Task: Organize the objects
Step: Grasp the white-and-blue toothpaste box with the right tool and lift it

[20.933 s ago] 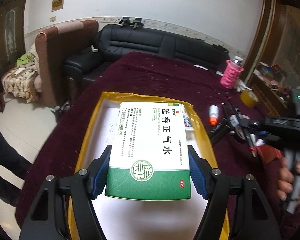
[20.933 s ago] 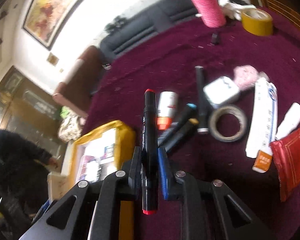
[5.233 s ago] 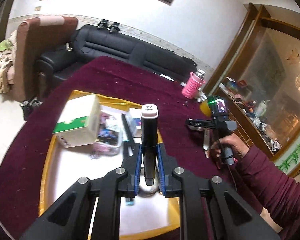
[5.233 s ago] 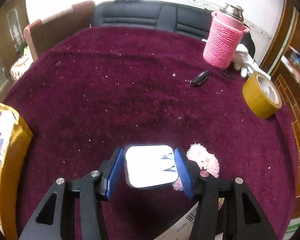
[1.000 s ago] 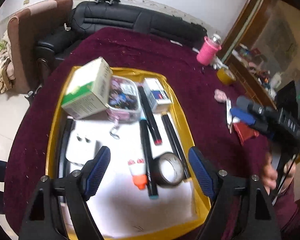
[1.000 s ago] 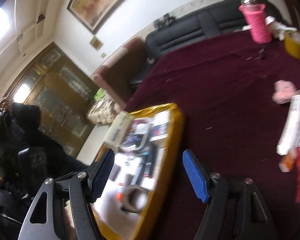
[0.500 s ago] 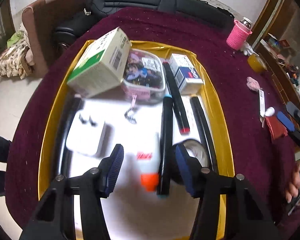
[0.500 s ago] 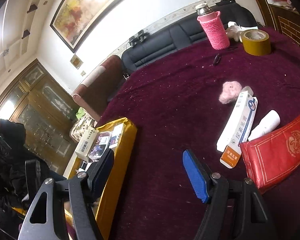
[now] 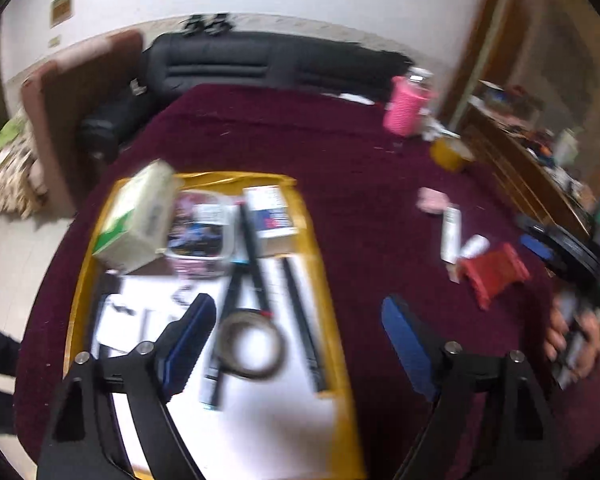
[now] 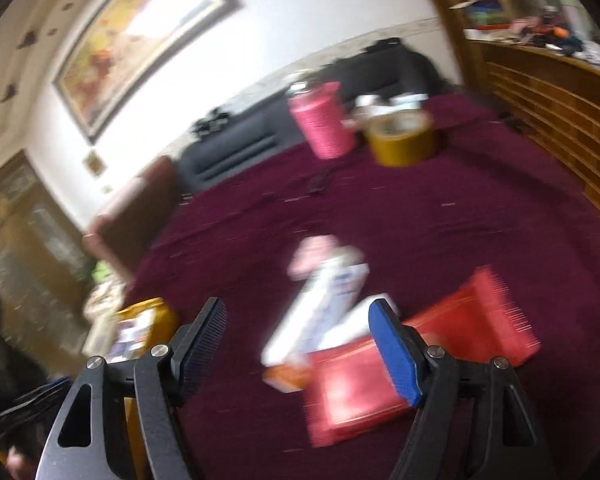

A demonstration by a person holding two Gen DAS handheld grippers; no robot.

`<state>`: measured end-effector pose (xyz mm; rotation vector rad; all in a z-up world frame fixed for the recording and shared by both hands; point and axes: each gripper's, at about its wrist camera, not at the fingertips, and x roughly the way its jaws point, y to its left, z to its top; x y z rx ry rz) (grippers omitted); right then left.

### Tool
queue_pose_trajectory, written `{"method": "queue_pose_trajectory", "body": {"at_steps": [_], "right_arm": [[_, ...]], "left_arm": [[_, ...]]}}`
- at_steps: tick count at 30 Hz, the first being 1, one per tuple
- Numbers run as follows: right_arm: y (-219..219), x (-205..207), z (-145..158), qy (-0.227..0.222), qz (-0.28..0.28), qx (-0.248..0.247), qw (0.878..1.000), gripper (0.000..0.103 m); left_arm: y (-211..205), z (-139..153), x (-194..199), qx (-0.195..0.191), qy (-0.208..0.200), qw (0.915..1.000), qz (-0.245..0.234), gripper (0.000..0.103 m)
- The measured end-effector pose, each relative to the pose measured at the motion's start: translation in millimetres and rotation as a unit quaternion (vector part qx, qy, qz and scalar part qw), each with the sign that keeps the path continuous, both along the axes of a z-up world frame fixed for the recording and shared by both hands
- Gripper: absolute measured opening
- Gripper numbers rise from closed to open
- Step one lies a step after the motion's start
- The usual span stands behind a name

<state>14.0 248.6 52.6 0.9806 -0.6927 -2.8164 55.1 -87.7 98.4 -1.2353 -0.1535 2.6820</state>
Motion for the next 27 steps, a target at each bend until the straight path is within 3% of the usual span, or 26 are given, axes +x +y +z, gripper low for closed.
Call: {"method": "queue_pose_trajectory", "body": {"at_steps": [4, 6, 9, 12, 13, 15, 17, 18, 20, 21, 22, 24, 27], "right_arm": [[31, -7, -7, -0.024, -0.035, 0.011, 0.999, 0.079], [38, -13, -7, -0.026, -0.033, -0.010, 0.999, 0.080], [16, -41, -8, -0.047, 0.012, -0.018, 0.999, 0.080], [-18, -77, -19, -0.100, 0.016, 0.040, 0.994, 0.080], [-31, -95, -30, -0.139, 0.016, 0.066, 0.988, 0.080], [-44, -110, -43, -0.168, 0.029, 0.065, 0.983, 0.077], [-62, -122, -57, -0.198, 0.048, 0.081, 0.976, 0.072], [-69, -122, -57, -0.194, 0.044, 0.108, 0.974, 0.057], [-79, -117, -56, -0.193, 0.049, 0.134, 0.971, 0.040], [-79, -114, -57, -0.194, 0.053, 0.134, 0.970, 0.025], [-79, -110, -57, -0.194, 0.057, 0.135, 0.970, 0.018], [-72, -98, -59, -0.193, 0.070, 0.111, 0.972, 0.013], [-69, -72, -61, -0.176, 0.082, 0.099, 0.976, 0.013]], "left_arm": [[37, 4, 8, -0.021, 0.018, 0.9992, -0.028, 0.088], [50, 5, 11, -0.039, 0.029, 0.9983, -0.032, 0.088], [60, 4, 12, -0.040, 0.028, 0.9981, -0.037, 0.088], [56, 2, 15, -0.027, 0.019, 0.9990, -0.031, 0.088], [53, 2, 16, -0.027, 0.019, 0.9990, -0.029, 0.088], [47, 3, 19, -0.029, 0.026, 0.9989, -0.026, 0.088], [45, 4, 20, -0.034, 0.030, 0.9987, -0.022, 0.088], [42, 5, 20, -0.034, 0.032, 0.9987, -0.020, 0.088], [38, 7, 21, -0.032, 0.037, 0.9987, -0.017, 0.088], [37, 8, 22, -0.032, 0.039, 0.9986, -0.016, 0.088], [37, 9, 22, -0.032, 0.042, 0.9985, -0.015, 0.088], [37, 10, 22, -0.032, 0.044, 0.9984, -0.014, 0.088], [41, 10, 18, -0.029, 0.038, 0.9988, -0.011, 0.088]]}}
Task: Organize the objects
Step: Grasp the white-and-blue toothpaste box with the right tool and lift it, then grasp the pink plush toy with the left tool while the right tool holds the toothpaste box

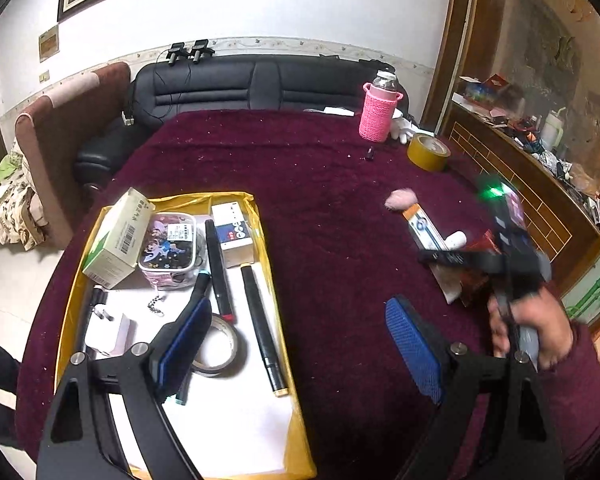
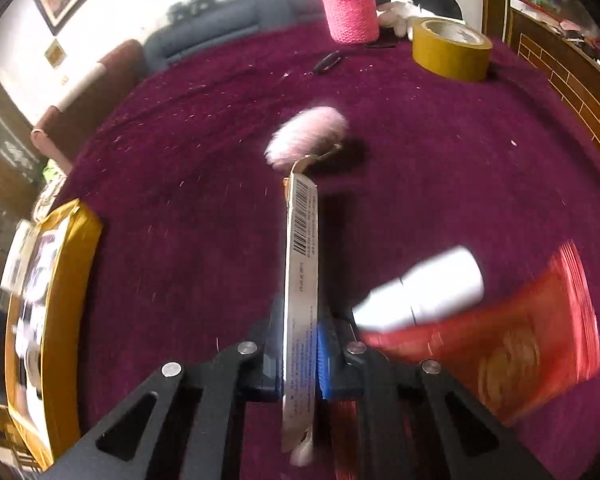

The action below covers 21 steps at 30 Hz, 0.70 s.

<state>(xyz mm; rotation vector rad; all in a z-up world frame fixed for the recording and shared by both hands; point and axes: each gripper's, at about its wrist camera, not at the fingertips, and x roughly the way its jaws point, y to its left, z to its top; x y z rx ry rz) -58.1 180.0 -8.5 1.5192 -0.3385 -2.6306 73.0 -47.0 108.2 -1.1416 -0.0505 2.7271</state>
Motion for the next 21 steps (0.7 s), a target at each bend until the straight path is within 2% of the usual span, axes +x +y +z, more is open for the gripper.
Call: {"method": "queue_pose_trajectory", "body": {"at_steps": [2, 5, 8, 11, 16, 19, 21], "right_arm": [[7, 22, 2, 0.029, 0.019, -0.044, 0.998, 0.013], [22, 47, 13, 0.081, 0.023, -0.085, 0.993, 0.013], [41, 56, 20, 0.111, 0.014, -0.125, 0.986, 0.013], [61, 61, 28, 0.134, -0.002, -0.145, 0.980, 0.013], [91, 70, 20, 0.130, -0.039, -0.186, 0.973, 0.013], [94, 68, 19, 0.130, -0.042, -0.199, 0.970, 0.013], [96, 72, 23, 0.136, -0.039, -0.201, 0.969, 0.013]], "left_arm": [[8, -1, -6, -0.005, -0.005, 1.0000, -0.001, 0.088], [22, -1, -19, -0.011, -0.011, 0.9999, -0.002, 0.088], [40, 1, -39, -0.013, -0.017, 0.9998, -0.002, 0.088], [61, -2, -70, 0.006, -0.025, 0.9996, -0.010, 0.088], [100, -21, -133, 0.029, -0.050, 0.9980, -0.026, 0.088], [131, -38, -170, 0.020, -0.063, 0.9970, -0.041, 0.088], [155, -53, -192, -0.003, -0.068, 0.9962, -0.053, 0.088]]}}
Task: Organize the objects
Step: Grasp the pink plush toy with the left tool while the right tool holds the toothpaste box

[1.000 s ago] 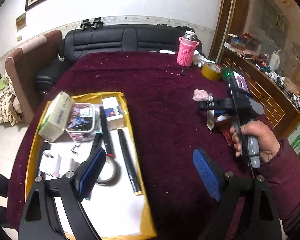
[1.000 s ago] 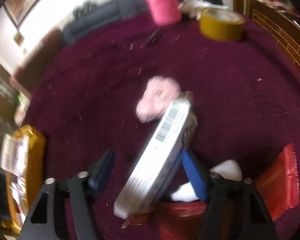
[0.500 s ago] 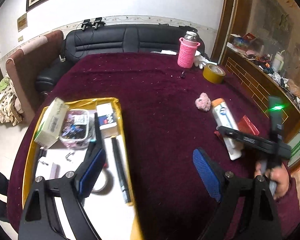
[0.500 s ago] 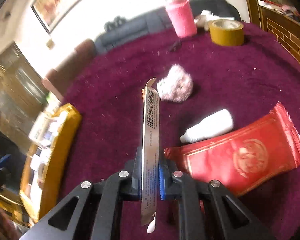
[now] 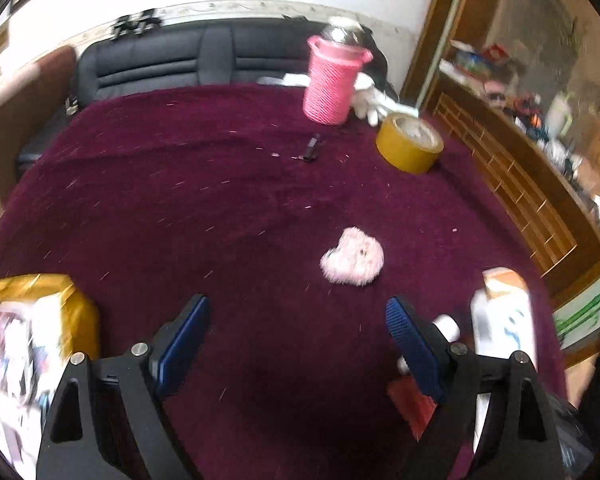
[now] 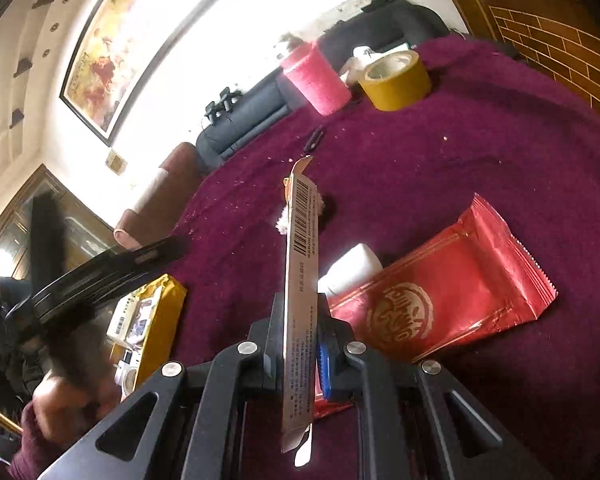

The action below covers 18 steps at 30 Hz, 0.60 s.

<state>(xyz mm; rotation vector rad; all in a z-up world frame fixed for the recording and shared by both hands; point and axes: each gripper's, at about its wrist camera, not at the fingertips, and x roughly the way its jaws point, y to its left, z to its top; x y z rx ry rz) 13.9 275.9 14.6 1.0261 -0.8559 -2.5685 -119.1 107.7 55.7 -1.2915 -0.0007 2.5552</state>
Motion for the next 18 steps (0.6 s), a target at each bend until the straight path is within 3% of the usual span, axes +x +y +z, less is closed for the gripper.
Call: {"method": "queue_pose_trajectory", "body": {"at_steps": [8, 12, 16, 17, 18], "right_arm": [[9, 1, -2, -0.009, -0.018, -0.013, 1.000, 0.013], [14, 2, -1, -0.005, -0.027, -0.018, 0.999, 0.013], [15, 2, -2, -0.007, -0.027, -0.025, 0.999, 0.013], [15, 2, -3, -0.008, -0.026, -0.025, 0.999, 0.013], [15, 2, -3, -0.009, -0.026, -0.025, 0.999, 0.013]], "left_arm": [[57, -39, -52, -0.060, -0.006, 0.9977, -0.031, 0.088], [76, -50, -59, -0.104, 0.003, 0.9936, -0.044, 0.088], [82, -61, -55, -0.113, -0.005, 0.9916, -0.063, 0.088], [83, -61, -54, -0.110, -0.001, 0.9918, -0.065, 0.082], [82, -61, -52, -0.104, 0.000, 0.9924, -0.066, 0.067]]}}
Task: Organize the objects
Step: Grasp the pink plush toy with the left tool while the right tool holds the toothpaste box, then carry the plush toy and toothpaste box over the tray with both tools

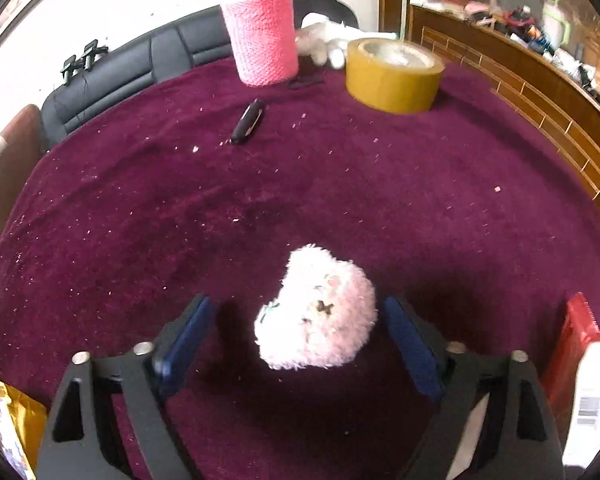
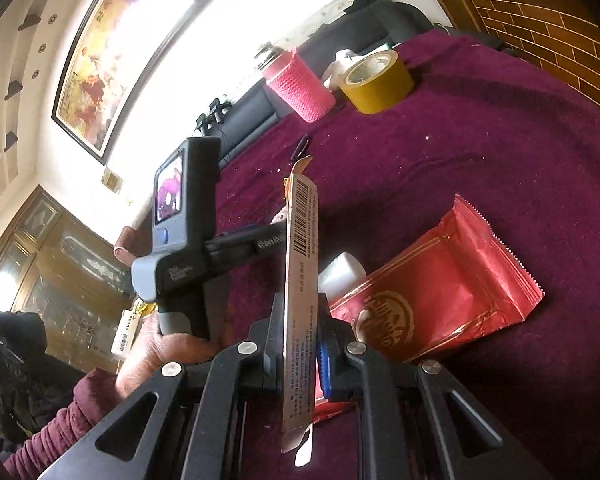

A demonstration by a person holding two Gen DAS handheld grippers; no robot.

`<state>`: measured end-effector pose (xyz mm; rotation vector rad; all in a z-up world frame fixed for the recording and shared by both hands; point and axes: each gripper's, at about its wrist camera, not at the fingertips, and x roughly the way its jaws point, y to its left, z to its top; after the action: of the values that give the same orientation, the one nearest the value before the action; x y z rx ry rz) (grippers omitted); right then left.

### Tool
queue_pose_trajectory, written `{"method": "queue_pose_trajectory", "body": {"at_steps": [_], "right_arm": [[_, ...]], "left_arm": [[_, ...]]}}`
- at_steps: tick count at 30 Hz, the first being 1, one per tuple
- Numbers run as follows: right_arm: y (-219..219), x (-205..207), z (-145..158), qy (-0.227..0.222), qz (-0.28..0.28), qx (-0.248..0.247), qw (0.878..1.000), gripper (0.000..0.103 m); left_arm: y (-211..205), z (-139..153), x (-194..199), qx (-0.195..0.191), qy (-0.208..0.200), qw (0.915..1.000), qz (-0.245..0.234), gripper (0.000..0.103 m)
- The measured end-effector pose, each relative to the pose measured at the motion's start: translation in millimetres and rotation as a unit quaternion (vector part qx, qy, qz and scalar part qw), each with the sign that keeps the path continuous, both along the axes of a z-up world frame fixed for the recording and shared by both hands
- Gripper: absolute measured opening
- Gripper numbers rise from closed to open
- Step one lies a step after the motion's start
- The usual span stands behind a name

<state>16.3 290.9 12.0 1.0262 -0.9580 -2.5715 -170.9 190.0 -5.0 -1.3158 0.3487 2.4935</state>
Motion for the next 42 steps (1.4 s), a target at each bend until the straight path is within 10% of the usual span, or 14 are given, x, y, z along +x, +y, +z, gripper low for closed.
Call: {"method": "queue_pose_trajectory", "body": {"at_steps": [2, 30, 42], "right_arm": [[0, 1, 0, 0.000, 0.000, 0.001, 1.000, 0.013], [-21, -3, -6, -0.002, -0.004, 0.059, 0.998, 0.013], [-123, 33, 36, 0.020, 0.073, 0.092, 0.993, 0.014]], "left_arm": [[0, 3, 5, 0.016, -0.011, 0.9998, -0.006, 0.040], [-151, 104, 223, -0.008, 0.083, 0.9911, 0.103, 0.040], [-235, 101, 266, 0.012, 0.101, 0.9798, 0.172, 0.041]]}}
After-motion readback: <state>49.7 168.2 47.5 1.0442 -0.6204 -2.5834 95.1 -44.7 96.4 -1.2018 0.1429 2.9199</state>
